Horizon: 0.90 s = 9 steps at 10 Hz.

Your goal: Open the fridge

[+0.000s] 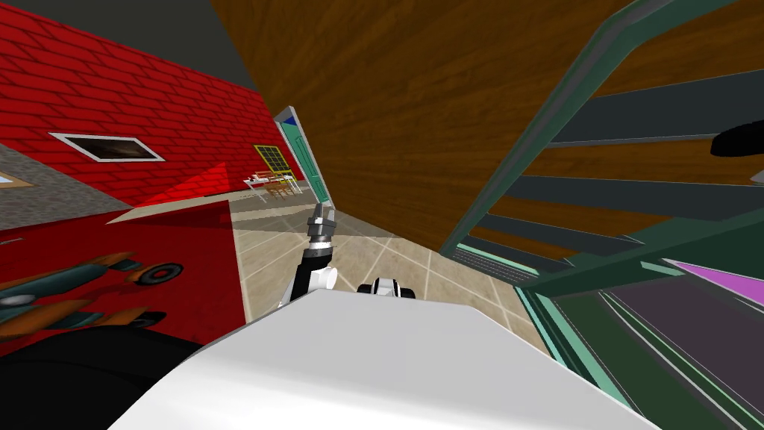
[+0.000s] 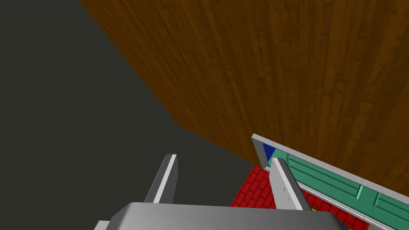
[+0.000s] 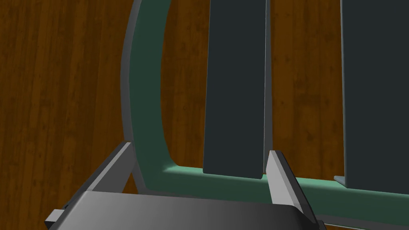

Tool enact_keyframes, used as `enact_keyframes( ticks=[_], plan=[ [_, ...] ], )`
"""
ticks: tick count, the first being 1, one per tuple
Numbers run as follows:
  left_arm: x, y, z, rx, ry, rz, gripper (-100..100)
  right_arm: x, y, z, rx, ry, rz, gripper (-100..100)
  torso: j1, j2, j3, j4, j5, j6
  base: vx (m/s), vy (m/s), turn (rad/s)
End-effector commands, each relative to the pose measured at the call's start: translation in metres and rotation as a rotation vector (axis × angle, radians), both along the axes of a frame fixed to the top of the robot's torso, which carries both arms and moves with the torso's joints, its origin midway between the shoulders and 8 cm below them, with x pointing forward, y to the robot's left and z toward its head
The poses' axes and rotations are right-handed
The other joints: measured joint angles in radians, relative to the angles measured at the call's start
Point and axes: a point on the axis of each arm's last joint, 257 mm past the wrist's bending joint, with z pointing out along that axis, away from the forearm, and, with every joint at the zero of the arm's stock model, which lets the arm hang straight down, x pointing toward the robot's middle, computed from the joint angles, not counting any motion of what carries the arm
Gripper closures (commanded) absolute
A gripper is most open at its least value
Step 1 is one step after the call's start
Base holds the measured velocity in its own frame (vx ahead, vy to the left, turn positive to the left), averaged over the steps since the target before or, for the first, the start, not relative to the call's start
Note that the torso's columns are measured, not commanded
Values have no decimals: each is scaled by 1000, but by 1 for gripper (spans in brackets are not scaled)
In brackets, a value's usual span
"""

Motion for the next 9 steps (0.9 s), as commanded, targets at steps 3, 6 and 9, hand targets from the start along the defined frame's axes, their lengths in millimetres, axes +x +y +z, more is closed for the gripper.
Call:
enact_keyframes(
  ticks=[3, 6, 9],
  plan=[
    [0, 0, 0, 0, 0, 0, 0, -21, -33, -6, -22, 29, -10, -100, -7, 2, 1, 1, -2, 2, 11, 22, -12],
    [0, 0, 0, 0, 0, 0, 0, -26, -32, 6, -23, 1, -9, -100, -4, 2, 1, 1, -1, 1, -4, -10, 0],
    [0, 0, 0, 0, 0, 0, 0, -54, -58, 14, -44, -7, -20, -100, 1, -2, -1, 0, 1, 1, 34, 74, 122]
  ],
)
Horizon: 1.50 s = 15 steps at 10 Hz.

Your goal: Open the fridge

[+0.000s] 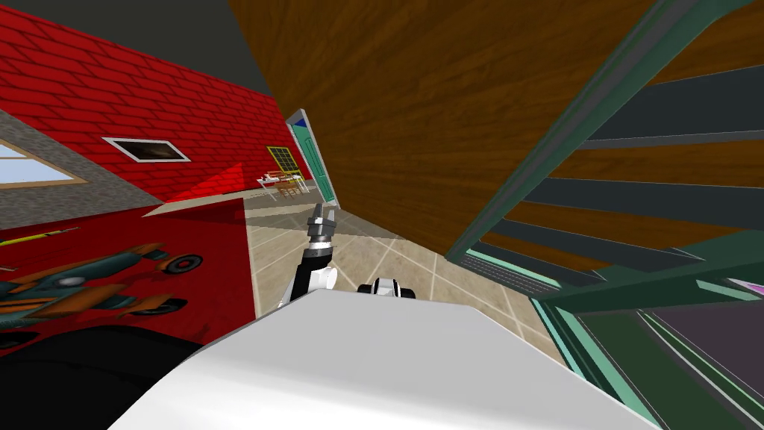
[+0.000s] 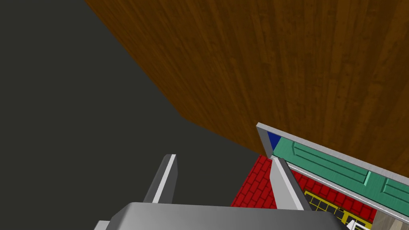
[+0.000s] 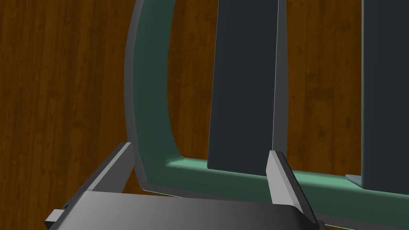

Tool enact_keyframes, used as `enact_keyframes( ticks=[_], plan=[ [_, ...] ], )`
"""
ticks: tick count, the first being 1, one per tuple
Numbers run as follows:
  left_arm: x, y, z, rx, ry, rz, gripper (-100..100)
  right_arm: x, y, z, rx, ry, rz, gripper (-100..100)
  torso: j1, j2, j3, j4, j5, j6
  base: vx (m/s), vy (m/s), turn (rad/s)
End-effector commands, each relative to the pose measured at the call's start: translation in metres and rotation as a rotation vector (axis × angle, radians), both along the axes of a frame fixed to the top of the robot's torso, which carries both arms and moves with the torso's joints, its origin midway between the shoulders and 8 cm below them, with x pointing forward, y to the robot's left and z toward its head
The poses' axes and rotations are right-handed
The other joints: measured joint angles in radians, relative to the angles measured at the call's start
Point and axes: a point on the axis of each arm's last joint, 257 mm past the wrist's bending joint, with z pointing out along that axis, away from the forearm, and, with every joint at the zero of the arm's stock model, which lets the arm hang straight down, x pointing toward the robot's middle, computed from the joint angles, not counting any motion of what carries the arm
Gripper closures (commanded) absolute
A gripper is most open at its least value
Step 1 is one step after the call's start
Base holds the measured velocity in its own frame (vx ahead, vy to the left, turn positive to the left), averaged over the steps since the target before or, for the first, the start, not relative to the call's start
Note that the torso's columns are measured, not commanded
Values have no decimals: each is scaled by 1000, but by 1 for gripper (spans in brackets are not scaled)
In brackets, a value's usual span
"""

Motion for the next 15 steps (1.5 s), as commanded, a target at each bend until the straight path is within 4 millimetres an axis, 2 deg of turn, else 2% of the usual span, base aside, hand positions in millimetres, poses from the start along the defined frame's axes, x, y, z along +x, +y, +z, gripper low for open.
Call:
enact_keyframes(
  ticks=[1, 2, 3, 4, 6, 7, 8, 9, 10, 11, 12, 13, 15],
  plan=[
    [0, 0, 0, 0, 0, 0, 0, -21, -18, 3, -4, 1, -9, -100, -4, 3, 2, 1, -1, 1, -1, 27, -16],
    [0, 0, 0, 0, 0, 0, 0, -21, -20, -1, -2, 15, -10, -100, -8, 5, 4, 2, -3, 1, 0, 0, 0],
    [0, 0, 0, 0, 0, 0, 0, -31, -28, -1, 0, 1, -9, -100, -9, 5, 4, 2, -3, 0, 31, 72, 250],
    [0, 0, 0, 0, 0, 0, 0, -37, -34, -11, -8, 45, -17, -100, -3, 2, 1, 0, -2, -1, 31, 79, 135],
    [0, 0, 0, 0, 0, 0, 0, -47, -43, -9, 1, 50, -21, -100, -5, 2, 2, 1, -1, 1, 11, 26, -18],
    [0, 0, 0, 0, 0, 0, 0, -57, -48, -2, -1, 47, -29, -100, -7, 4, 3, 1, -2, 0, 0, 0, 0],
    [0, 0, 0, 0, 0, 0, 0, -55, -45, 8, -3, 17, -18, -100, -7, 4, 3, 2, -3, 0, -3, -8, 2],
    [0, 0, 0, 0, 0, 0, 0, -67, -54, -2, 6, 37, -25, -100, -6, 4, 3, 1, -2, 0, 26, 72, 240],
    [0, 0, 0, 0, 0, 0, 0, -75, -58, -1, 4, 43, -35, -100, -1, 1, 1, 0, -1, -1, 42, 96, 138],
    [0, 0, 0, 0, 0, 0, 0, -84, -60, 15, -9, 31, -37, -100, -1, 0, 0, 0, 0, 0, 25, 47, -18],
    [0, 0, 0, 0, 0, 0, 0, -91, -62, 21, -10, 30, -39, -100, -4, 2, 2, 1, -1, 1, 8, 10, -18],
    [0, 0, 0, 0, 0, 0, 0, -84, -60, 17, 6, 25, -18, -100, -8, 4, 3, 2, -3, 0, 0, -6, 2],
    [0, 0, 0, 0, 0, 0, 0, -88, -61, 18, 16, 1, -17, -100, -7, 4, 3, 1, -3, 0, -4, -9, 2]
  ],
)
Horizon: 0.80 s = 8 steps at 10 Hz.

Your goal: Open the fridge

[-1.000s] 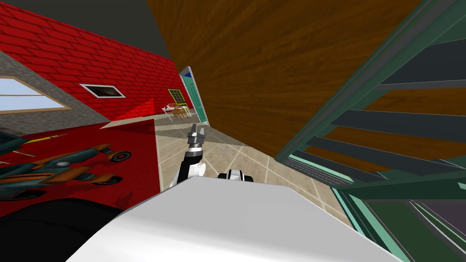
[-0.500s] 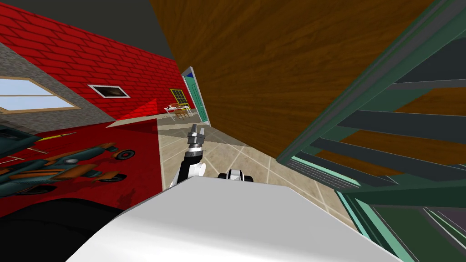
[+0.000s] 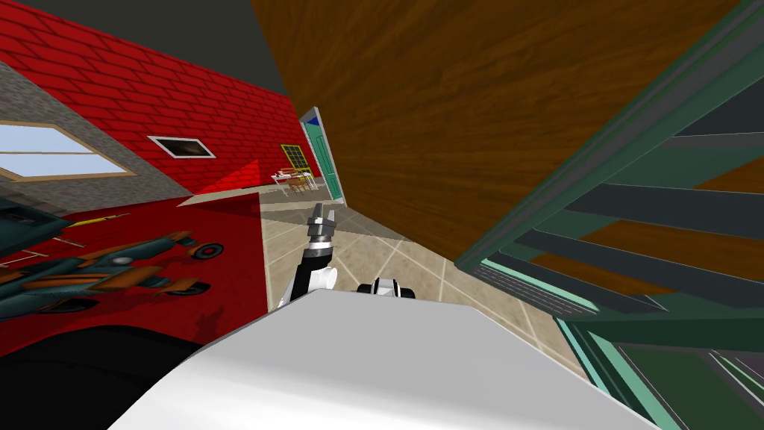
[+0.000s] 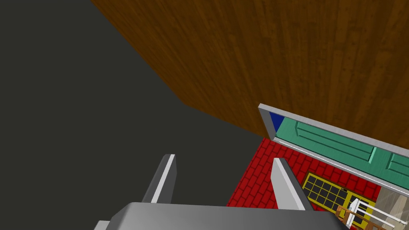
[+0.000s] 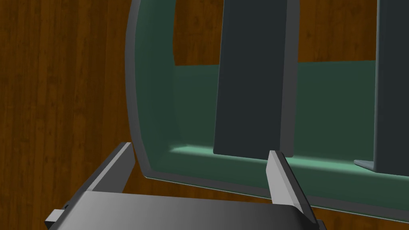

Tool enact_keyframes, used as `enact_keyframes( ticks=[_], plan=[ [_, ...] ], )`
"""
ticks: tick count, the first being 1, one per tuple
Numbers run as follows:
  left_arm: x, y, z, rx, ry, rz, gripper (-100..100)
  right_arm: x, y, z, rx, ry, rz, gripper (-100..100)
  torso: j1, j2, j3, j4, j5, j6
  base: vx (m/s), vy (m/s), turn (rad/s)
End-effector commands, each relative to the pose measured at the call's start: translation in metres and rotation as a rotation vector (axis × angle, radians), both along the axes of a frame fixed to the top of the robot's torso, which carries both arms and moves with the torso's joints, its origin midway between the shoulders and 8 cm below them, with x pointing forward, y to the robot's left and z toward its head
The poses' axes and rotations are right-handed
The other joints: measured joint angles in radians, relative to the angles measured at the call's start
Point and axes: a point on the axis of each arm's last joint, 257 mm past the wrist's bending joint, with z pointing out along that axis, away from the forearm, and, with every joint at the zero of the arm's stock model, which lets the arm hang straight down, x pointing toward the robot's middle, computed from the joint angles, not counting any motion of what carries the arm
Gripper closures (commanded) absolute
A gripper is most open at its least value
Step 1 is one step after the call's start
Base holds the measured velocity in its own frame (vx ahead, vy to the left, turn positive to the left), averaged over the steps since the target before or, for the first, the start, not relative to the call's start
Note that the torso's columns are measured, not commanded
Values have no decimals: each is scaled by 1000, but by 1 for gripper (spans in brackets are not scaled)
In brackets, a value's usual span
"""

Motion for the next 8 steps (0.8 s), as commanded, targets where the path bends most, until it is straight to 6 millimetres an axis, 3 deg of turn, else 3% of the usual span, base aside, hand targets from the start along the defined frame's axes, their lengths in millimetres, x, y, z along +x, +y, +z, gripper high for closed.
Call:
enact_keyframes(
  ticks=[1, 3, 6, 8],
  plan=[
    [0, 0, 0, 0, 0, 0, 0, -5, -2, 1, 7, -15, -2, -100, 2, -1, -1, 0, 1, 0, 0, 0, 0],
    [0, 0, 0, 0, 0, 0, 0, -8, -2, 1, 7, -16, -5, -100, 3, -2, -1, -1, 2, 0, 0, 0, 0],
    [0, 0, 0, 0, 0, 0, 0, 2, 12, 23, 8, -17, 39, -100, 2, -3, -2, -1, 1, -1, 64, -11, -128],
    [0, 0, 0, 0, 0, 0, 0, -3, 10, 24, 8, -20, 33, -100, 2, -2, -2, -1, 1, -1, 54, -8, -24]
  ],
)
